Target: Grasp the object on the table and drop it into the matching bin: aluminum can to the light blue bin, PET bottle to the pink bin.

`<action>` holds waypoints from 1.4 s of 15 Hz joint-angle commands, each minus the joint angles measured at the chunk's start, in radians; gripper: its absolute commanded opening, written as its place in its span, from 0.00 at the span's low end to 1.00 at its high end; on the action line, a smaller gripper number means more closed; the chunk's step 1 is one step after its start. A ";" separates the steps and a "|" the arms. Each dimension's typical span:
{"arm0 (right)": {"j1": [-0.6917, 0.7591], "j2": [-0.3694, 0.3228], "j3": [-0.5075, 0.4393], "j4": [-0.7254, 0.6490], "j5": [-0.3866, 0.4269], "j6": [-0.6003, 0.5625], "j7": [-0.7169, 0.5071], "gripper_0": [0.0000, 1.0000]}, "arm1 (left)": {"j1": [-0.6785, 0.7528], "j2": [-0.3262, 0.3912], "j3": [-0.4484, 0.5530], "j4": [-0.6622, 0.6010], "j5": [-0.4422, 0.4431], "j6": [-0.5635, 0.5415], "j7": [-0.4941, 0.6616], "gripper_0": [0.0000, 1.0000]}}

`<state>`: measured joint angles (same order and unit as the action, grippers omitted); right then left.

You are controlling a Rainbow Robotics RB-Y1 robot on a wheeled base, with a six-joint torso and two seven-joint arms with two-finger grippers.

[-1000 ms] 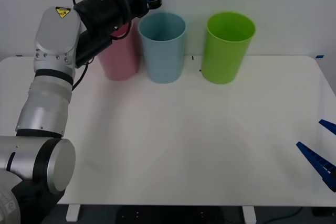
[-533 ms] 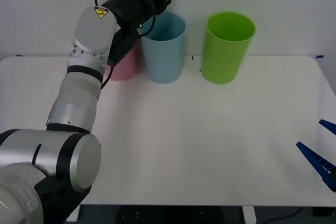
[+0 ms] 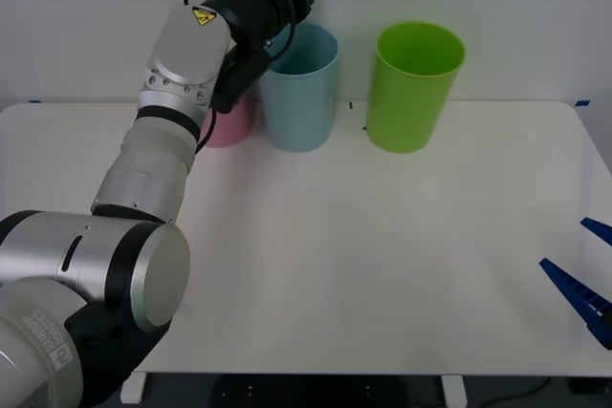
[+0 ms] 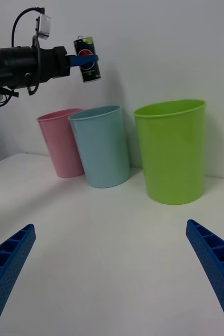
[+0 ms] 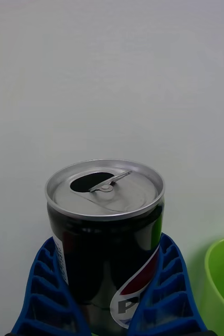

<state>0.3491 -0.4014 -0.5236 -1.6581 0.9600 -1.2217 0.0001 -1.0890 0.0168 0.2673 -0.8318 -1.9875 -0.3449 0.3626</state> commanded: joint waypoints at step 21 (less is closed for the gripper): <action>0.000 0.000 0.000 0.000 0.000 0.000 0.000 1.00 | 0.064 0.126 -0.068 -0.013 0.314 -0.144 -0.044 1.00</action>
<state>0.3491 -0.4014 -0.5236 -1.6581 0.9600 -1.2217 0.0001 -1.0374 0.1220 0.2211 -0.8382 -1.7162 -0.4765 0.3257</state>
